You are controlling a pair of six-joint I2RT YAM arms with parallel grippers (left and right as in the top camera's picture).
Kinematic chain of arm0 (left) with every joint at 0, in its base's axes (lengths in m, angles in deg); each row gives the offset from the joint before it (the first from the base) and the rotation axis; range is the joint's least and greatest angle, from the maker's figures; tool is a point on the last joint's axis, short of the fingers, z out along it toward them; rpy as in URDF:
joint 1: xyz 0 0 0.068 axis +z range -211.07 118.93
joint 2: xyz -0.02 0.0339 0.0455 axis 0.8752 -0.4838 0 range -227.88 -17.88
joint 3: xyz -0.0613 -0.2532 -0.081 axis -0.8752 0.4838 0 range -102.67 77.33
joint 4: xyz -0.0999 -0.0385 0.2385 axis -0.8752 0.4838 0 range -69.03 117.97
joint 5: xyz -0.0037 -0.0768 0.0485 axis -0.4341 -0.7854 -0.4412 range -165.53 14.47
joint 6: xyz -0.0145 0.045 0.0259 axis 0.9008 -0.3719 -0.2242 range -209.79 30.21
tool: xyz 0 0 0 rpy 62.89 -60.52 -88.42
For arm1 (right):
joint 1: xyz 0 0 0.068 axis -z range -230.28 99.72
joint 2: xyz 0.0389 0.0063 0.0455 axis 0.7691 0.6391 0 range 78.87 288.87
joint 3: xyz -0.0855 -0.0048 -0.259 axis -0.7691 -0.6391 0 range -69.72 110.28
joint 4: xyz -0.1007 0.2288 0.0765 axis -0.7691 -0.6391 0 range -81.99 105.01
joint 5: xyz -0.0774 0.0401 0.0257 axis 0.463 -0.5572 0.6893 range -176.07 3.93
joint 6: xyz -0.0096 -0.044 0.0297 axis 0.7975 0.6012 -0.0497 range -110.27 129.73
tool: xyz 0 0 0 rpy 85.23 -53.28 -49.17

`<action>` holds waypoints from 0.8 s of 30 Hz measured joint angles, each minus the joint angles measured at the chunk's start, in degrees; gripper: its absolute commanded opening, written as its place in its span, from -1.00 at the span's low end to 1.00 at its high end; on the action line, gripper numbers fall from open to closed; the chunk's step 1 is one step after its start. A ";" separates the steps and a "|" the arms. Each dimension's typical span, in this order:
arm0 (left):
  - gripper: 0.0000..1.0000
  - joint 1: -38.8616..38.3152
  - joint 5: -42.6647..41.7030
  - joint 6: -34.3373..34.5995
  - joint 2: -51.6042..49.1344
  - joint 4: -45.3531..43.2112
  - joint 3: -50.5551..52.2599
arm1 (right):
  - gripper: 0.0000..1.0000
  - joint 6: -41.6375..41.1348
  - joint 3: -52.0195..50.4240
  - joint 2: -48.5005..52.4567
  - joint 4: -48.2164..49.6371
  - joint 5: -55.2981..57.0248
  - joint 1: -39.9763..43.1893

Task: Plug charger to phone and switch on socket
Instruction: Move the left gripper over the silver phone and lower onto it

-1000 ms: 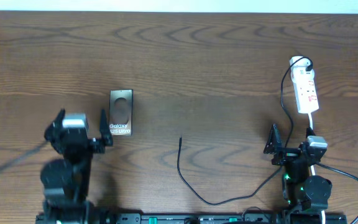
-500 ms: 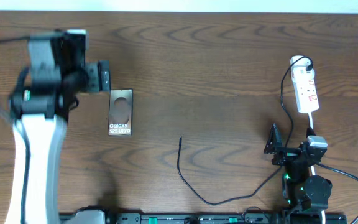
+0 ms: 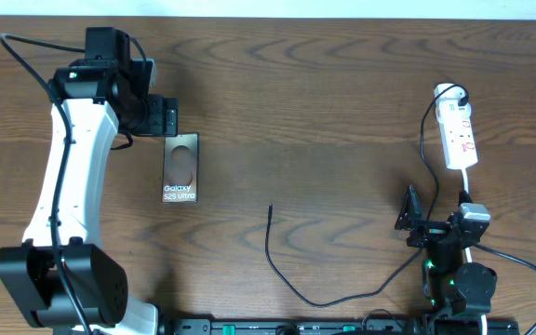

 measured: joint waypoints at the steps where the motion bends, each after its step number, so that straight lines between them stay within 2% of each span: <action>1: 0.05 0.00 -0.11 0.00 -0.15 0.00 0.00 | 0.99 0.00 0.00 0.00 0.00 0.00 0.00; 2: -0.24 0.00 -0.13 -0.13 -0.20 0.00 0.00 | 0.99 0.00 0.02 0.00 0.00 0.00 0.00; 3: -0.40 0.00 -0.17 0.37 -0.20 0.02 0.00 | 0.98 0.00 0.00 0.00 0.00 0.00 0.00; 4: -0.39 0.00 -0.17 0.24 -0.20 0.00 0.00 | 0.99 0.00 0.00 0.00 0.00 0.00 0.00; 6: 0.90 0.00 -0.17 -0.09 -0.20 0.00 0.00 | 0.99 0.00 0.02 0.00 0.00 0.00 0.00; 7: 1.00 -0.02 -0.22 0.00 -0.20 0.00 0.00 | 0.98 0.00 0.00 0.00 0.00 0.00 0.00; 19: 1.00 -0.57 -2.12 0.22 -0.48 1.77 0.00 | 0.99 0.00 0.00 0.00 0.00 0.00 0.00; 24: 0.99 -1.86 -2.38 0.22 -4.61 2.97 0.00 | 0.99 0.02 0.00 0.00 0.00 0.00 0.00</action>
